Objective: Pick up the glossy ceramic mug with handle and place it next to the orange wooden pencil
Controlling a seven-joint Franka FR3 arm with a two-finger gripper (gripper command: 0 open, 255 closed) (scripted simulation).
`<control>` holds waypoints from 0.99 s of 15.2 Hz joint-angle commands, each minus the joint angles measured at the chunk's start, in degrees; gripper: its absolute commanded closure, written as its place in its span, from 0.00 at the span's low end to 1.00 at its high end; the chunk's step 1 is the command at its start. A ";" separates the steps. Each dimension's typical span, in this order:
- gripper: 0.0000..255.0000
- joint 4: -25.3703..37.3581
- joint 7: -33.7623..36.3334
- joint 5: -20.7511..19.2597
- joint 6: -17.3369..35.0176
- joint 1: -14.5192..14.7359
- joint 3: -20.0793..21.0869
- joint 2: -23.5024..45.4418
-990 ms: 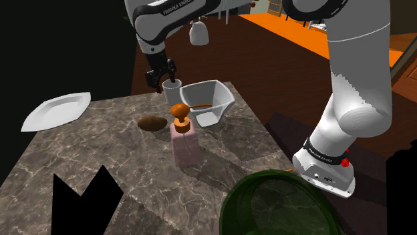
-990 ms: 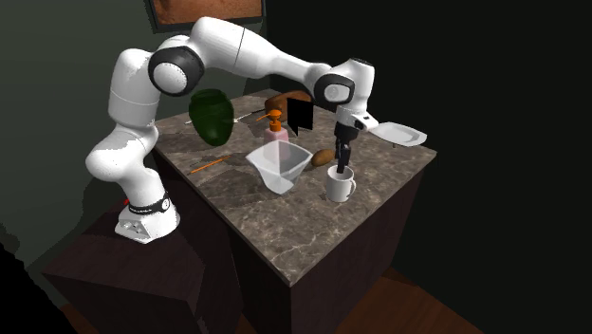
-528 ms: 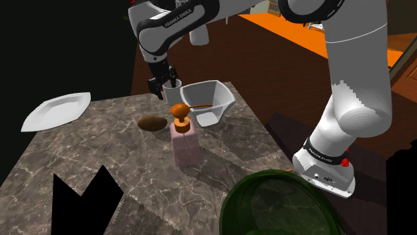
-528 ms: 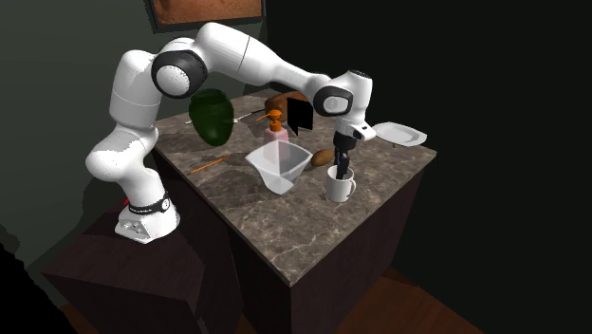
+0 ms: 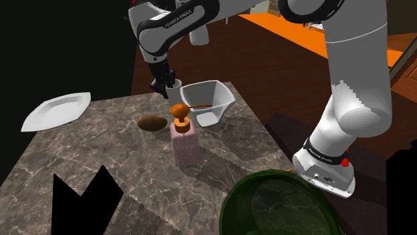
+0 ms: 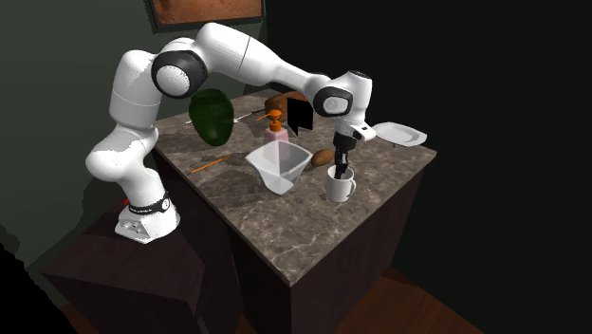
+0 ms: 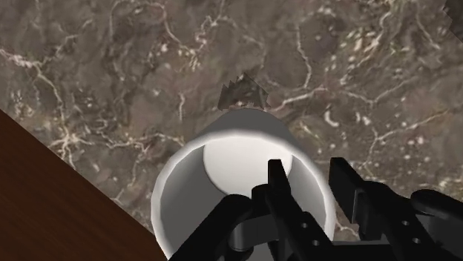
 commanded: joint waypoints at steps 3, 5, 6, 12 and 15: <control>1.00 0.00 0.00 0.00 0.00 0.00 0.00 0.00; 1.00 0.01 0.00 0.00 0.00 0.00 0.00 0.00; 1.00 0.01 0.00 0.00 0.00 0.00 0.00 0.00; 1.00 1.51 -0.23 0.23 -2.54 -0.01 0.11 -1.05; 1.00 2.80 -0.39 0.39 -4.50 -0.01 0.19 -1.73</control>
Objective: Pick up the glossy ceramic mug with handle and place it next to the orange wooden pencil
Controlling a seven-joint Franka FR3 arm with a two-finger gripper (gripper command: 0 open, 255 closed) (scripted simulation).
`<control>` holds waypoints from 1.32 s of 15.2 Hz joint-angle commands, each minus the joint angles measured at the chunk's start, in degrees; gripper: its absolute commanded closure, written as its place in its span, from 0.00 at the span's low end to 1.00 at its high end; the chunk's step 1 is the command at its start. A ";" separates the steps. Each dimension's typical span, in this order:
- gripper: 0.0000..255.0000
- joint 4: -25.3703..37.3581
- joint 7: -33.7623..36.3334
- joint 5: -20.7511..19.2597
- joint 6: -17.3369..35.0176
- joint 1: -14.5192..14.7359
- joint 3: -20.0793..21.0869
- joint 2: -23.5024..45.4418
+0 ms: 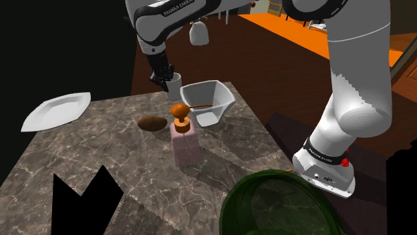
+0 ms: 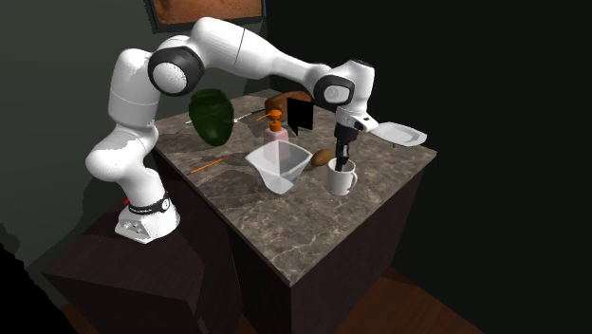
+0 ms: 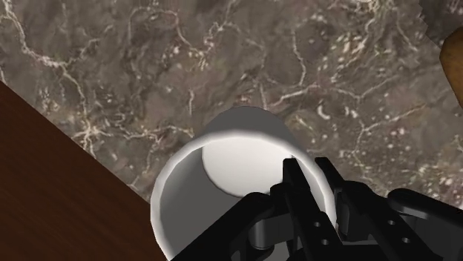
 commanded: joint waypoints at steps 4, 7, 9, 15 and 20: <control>1.00 2.27 -0.18 0.24 -3.32 0.09 0.14 -1.07; 1.00 3.96 -0.33 0.35 -5.42 0.13 0.19 -1.48; 1.00 5.17 -0.42 0.41 -6.84 0.17 0.22 -1.70; 1.00 9.29 -0.69 0.53 -11.27 0.34 0.29 -2.03; 1.00 13.41 -0.90 0.54 -15.21 0.55 0.33 -1.87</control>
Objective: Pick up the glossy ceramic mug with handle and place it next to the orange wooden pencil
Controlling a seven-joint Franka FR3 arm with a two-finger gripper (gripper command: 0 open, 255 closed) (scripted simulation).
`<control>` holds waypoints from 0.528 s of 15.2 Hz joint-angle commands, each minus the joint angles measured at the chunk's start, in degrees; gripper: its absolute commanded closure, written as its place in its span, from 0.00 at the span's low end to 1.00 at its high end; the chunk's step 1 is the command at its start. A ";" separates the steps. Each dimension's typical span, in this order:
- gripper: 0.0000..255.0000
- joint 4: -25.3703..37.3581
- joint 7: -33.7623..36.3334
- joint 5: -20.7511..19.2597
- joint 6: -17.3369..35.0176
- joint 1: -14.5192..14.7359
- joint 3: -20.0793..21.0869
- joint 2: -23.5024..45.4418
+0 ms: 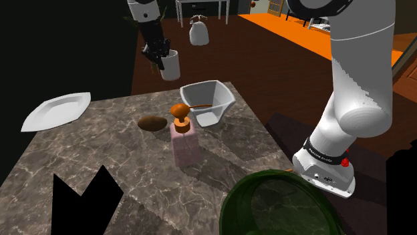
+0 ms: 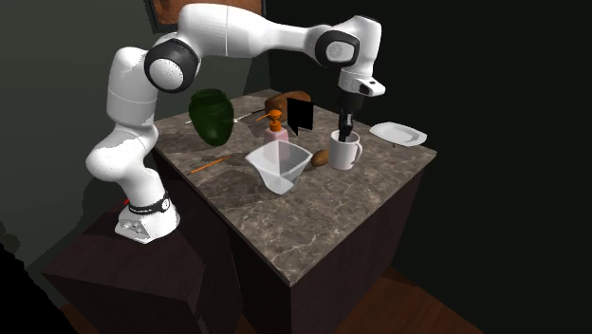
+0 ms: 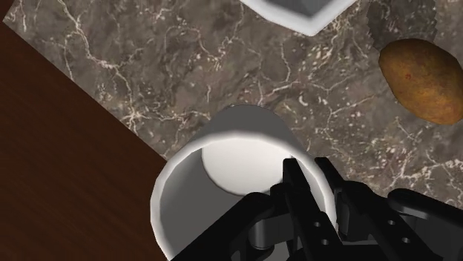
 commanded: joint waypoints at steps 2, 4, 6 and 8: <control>1.00 2.65 -0.13 -0.01 -2.45 0.14 0.01 0.19; 1.00 4.64 -0.21 -0.04 -4.16 0.27 0.01 0.48; 1.00 6.55 -0.28 -0.09 -5.73 0.40 0.01 0.81; 1.00 -2.99 0.24 0.77 -2.48 -0.15 0.41 -5.49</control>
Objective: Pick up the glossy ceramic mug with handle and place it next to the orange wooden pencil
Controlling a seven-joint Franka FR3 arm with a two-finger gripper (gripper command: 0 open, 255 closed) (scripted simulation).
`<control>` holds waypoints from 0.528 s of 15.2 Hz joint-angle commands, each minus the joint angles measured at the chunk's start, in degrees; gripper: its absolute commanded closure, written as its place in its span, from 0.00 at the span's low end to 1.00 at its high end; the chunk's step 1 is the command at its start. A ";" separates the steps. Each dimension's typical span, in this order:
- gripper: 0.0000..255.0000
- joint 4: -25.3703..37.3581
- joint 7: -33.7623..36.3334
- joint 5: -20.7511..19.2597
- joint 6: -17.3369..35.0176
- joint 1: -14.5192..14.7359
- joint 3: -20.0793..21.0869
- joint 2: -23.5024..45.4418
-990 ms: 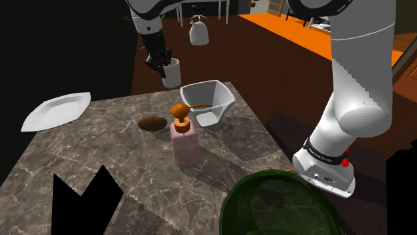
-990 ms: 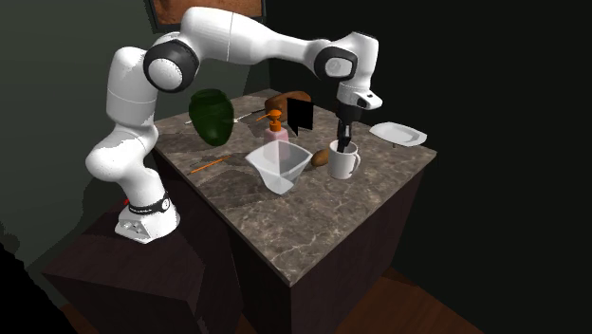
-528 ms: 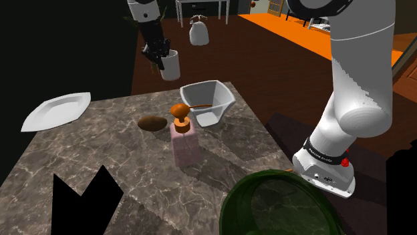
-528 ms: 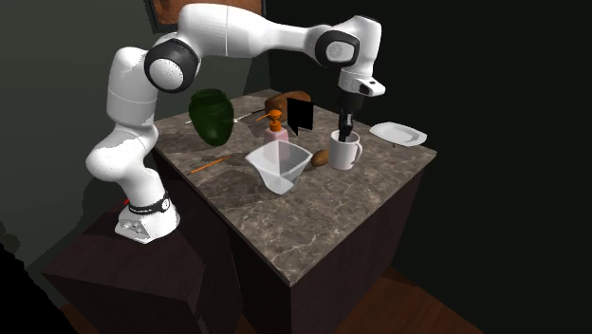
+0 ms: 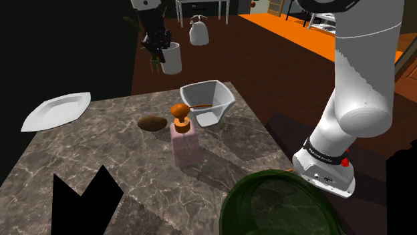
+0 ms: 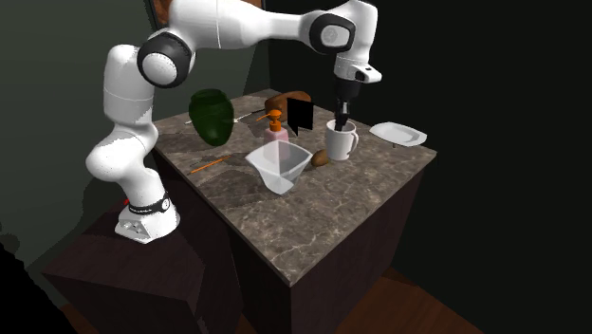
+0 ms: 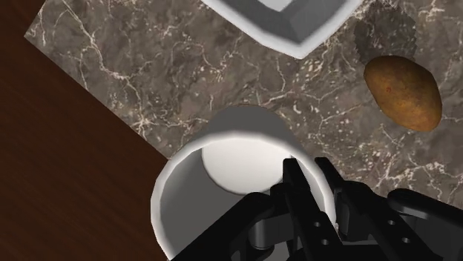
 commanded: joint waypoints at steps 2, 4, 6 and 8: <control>1.00 -11.46 0.47 1.20 3.44 -0.61 0.46 -8.09; 1.00 -18.44 0.78 2.08 5.35 -0.77 0.74 -13.22; 1.00 -24.70 1.04 2.97 6.84 -0.79 1.00 -18.06; 1.00 -30.42 1.26 3.89 7.97 -0.69 1.23 -22.73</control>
